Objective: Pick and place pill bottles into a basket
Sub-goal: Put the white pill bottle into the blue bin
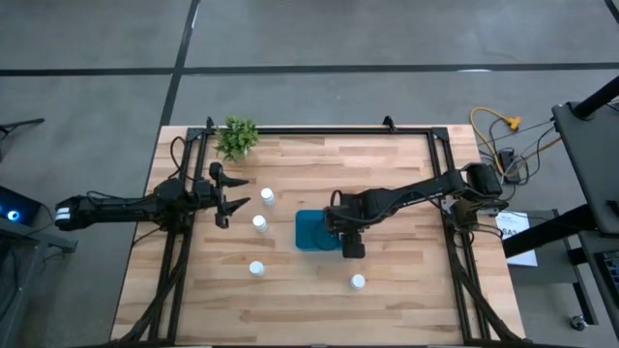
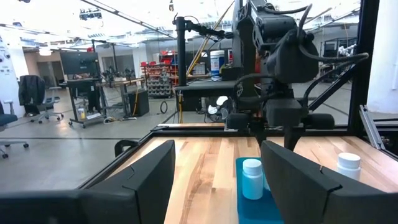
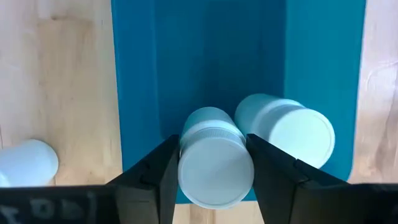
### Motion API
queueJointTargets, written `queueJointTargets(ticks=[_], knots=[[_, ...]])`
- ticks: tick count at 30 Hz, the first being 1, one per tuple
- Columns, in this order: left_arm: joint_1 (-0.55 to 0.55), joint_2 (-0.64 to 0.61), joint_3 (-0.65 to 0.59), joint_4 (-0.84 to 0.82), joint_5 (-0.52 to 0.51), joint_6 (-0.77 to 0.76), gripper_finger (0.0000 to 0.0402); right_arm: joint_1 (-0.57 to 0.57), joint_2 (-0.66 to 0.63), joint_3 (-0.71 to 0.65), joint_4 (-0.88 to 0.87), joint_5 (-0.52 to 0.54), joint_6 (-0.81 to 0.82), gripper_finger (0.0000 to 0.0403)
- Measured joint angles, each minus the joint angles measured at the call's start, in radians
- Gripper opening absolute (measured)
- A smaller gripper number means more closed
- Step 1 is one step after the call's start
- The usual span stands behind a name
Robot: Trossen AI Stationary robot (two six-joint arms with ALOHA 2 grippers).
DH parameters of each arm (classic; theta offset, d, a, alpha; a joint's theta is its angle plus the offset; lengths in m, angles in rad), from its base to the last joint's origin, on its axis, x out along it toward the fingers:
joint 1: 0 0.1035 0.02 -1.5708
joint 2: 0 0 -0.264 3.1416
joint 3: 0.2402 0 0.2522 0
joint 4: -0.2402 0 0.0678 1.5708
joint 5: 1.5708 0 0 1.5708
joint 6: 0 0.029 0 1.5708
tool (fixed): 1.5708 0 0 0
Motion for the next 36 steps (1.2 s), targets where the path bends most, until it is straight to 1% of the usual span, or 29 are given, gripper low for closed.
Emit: queueJointTargets(ticks=[14, 19, 24, 27, 36], knots=[[0.0, 0.0, 0.0, 0.0, 0.0, 0.0, 0.0222, 0.0, 0.0, -0.016, 0.036, -0.001, -0.028, 0.0148], [0.0, 0.0, 0.0, 0.0, 0.0, 0.0, 0.0222, 0.0, 0.0, -0.016, 0.029, -0.002, -0.043, 0.0168], [0.0, 0.0, 0.0, 0.0, 0.0, 0.0, 0.0222, 0.0, 0.0, -0.016, 0.013, -0.007, -0.051, 0.0166], [0.0, 0.0, 0.0, 0.0, 0.0, 0.0, 0.0222, 0.0, 0.0, -0.016, 0.012, -0.03, -0.054, 0.0166], [0.0, 0.001, 0.0, 0.0, 0.0, 0.0, 0.0222, 0.0, 0.0, -0.016, 0.01, -0.031, -0.016, 0.02]])
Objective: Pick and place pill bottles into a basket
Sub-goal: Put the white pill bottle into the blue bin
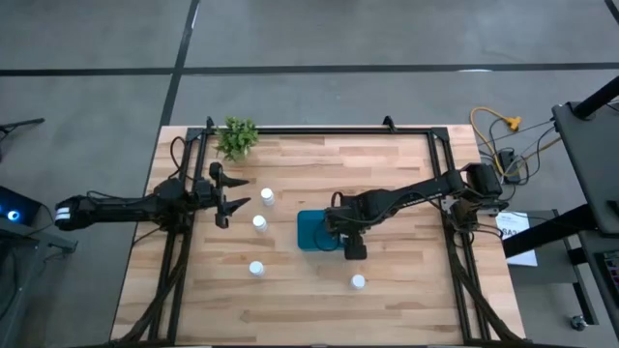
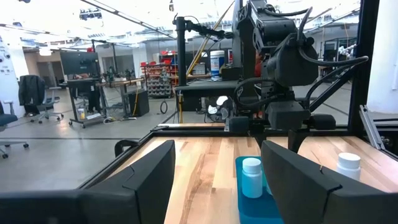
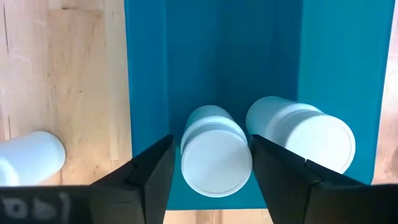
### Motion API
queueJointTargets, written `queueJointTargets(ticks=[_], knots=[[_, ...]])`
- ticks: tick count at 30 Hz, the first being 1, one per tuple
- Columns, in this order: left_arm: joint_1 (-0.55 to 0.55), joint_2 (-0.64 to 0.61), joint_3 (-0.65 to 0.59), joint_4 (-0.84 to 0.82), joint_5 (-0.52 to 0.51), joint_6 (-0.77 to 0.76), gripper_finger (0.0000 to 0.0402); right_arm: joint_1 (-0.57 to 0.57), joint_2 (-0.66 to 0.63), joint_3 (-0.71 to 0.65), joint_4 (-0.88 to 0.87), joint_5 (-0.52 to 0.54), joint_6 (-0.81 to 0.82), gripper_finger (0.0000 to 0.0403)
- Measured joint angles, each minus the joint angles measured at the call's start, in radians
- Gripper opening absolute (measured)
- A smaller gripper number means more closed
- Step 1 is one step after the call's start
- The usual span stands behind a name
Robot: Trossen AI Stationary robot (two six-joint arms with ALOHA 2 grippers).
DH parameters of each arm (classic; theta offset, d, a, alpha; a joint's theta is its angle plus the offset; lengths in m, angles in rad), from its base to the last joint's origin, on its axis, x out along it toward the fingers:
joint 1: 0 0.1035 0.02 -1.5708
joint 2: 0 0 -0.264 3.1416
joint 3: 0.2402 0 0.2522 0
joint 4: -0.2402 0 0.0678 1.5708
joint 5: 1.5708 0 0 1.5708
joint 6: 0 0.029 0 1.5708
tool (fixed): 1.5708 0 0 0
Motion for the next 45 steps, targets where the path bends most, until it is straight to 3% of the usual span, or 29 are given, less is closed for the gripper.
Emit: queueJointTargets(ticks=[18, 32, 45], knots=[[0.0, 0.0, 0.0, 0.0, 0.0, 0.0, 0.0222, 0.0, -0.003, 0.031, -0.037, 0.001, 0.016, 0.0252], [0.0, 0.0, 0.0, 0.0, 0.0, 0.0, 0.0222, 0.015, -0.024, 0.133, -0.154, -0.021, 0.06, 0.0249], [0.0, 0.004, 0.0, 0.0, 0.0, 0.0, 0.0222, 0.12, -0.03, 0.173, -0.156, -0.019, 0.282, 0.0247]])
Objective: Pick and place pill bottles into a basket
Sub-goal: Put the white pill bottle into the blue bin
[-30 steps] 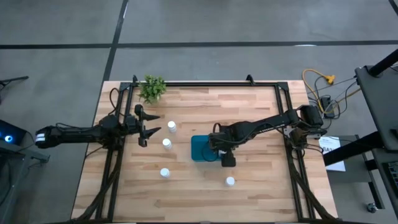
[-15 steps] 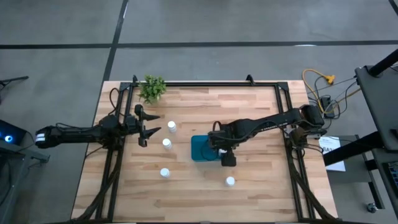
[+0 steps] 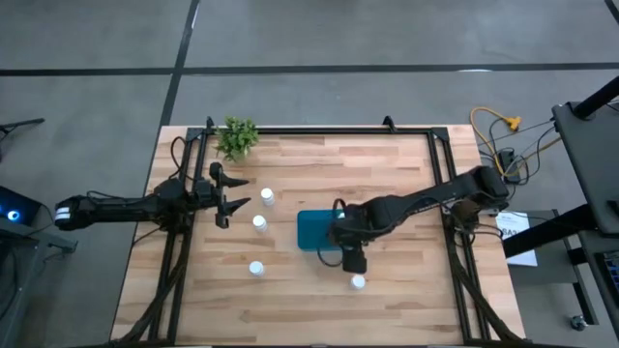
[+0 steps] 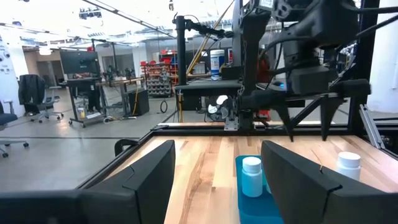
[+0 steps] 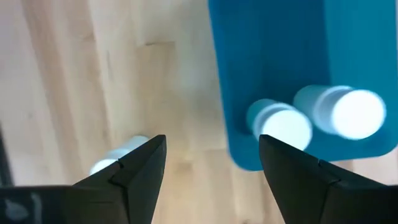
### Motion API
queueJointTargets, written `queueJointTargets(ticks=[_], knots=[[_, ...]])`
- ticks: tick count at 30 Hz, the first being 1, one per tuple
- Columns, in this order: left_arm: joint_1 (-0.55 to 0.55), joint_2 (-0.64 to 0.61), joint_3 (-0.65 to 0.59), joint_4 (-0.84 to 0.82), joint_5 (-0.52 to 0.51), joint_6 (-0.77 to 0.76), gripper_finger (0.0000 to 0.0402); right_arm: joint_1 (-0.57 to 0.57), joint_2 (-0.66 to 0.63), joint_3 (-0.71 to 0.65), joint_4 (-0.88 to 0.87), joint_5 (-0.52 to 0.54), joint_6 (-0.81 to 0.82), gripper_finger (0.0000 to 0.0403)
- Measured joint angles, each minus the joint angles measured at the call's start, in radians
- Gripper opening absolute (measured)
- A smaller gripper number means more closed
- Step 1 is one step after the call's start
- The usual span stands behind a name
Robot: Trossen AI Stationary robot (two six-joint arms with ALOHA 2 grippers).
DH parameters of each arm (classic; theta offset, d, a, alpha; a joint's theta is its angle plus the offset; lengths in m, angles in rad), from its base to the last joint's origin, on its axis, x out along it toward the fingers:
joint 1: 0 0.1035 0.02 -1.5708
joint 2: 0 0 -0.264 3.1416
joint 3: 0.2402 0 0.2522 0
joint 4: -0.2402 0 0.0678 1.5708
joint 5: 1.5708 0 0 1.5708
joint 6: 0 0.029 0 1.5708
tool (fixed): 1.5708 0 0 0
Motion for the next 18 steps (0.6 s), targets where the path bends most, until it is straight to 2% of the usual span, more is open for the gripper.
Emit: queueJointTargets(ticks=[9, 18], knots=[[0.0, 0.0, 0.0, 0.0, 0.0, 0.0, 0.0222, 0.116, -0.001, 0.033, 0.0, 0.001, 0.152, 0.0245], [0.0, 0.0, 0.0, 0.0, 0.0, 0.0, 0.0222, 0.219, -0.001, 0.035, -0.015, 0.0, 0.07, 0.0246]])
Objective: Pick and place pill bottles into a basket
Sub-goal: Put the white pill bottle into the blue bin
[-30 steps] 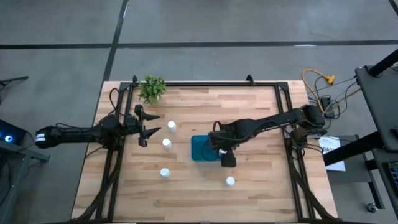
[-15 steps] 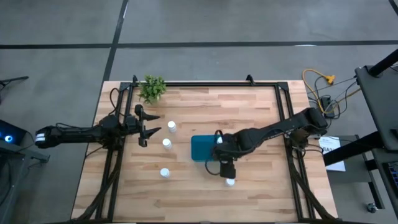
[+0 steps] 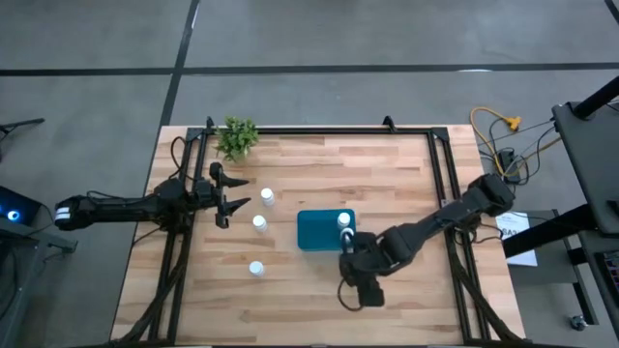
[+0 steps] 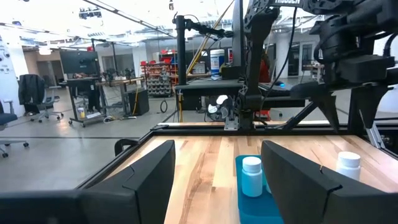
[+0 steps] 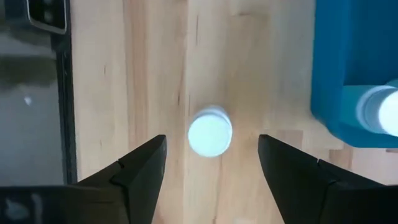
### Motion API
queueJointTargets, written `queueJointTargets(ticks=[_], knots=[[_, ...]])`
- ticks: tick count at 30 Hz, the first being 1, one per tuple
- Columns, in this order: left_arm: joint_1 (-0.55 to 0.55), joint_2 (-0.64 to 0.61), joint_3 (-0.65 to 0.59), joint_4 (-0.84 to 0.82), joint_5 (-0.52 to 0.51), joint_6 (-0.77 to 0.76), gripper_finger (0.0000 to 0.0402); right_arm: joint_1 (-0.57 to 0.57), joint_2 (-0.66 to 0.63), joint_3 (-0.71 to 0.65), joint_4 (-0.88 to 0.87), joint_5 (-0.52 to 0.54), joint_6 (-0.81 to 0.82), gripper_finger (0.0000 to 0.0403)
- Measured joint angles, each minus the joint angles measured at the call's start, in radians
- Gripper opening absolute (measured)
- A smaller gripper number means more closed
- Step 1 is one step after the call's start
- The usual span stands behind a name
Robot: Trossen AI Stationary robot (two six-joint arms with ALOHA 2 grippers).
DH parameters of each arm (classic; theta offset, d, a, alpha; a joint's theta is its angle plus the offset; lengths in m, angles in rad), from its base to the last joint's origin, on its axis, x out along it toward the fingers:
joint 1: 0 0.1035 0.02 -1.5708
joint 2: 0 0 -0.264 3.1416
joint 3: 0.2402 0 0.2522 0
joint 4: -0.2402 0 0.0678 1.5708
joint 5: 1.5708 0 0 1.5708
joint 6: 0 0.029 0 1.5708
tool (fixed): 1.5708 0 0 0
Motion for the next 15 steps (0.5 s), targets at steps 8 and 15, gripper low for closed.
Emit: queueJointTargets(ticks=[8, 15], knots=[[0.0, 0.0, 0.0, 0.0, 0.0, 0.0, 0.0222, 0.033, 0.0, -0.013, -0.014, 0.001, -0.133, 0.0238], [0.0, 0.0, 0.0, 0.0, 0.0, 0.0, 0.0222, 0.031, 0.001, -0.045, -0.001, 0.005, -0.241, 0.0238]])
